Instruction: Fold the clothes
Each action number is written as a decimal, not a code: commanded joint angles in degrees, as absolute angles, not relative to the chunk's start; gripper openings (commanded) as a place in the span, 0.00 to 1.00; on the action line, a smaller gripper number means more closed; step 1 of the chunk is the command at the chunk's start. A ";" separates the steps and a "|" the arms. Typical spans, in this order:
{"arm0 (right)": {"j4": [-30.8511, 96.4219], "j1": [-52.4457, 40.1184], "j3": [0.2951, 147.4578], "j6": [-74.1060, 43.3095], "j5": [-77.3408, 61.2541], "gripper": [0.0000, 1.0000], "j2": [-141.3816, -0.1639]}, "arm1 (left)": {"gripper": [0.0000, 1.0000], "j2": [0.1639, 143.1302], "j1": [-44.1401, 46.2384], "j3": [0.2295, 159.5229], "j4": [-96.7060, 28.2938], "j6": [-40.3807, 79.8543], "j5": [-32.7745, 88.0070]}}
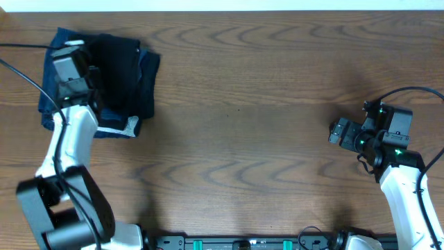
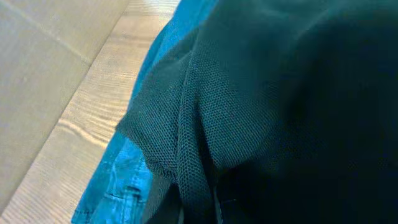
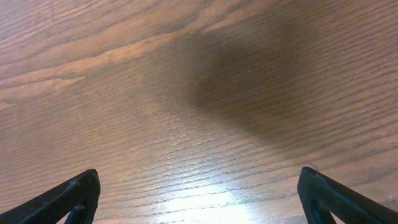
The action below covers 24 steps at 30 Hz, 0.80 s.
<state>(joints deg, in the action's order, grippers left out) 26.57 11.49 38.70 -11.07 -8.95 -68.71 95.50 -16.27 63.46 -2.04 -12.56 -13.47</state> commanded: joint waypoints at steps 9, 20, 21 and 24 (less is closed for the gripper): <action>26.61 11.94 39.62 -10.66 -8.56 0.99 -68.25 | 0.38 97.34 -23.46 64.75 1.23 -4.36 -14.37; 26.59 11.94 39.62 -10.66 -8.54 0.99 -68.27 | 0.88 83.29 -23.46 64.75 -2.22 10.44 -6.11; 26.59 11.94 39.62 -10.66 -8.54 0.99 -68.27 | 0.88 82.00 -23.46 64.75 -3.57 12.14 -3.27; 26.59 11.94 39.62 -10.66 -8.54 0.99 -68.27 | 0.24 80.29 -23.46 64.75 -7.38 14.70 8.47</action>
<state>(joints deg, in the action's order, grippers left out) 26.55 11.49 38.70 -11.07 -8.95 -68.71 80.88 -23.31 63.66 -5.39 8.95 -3.20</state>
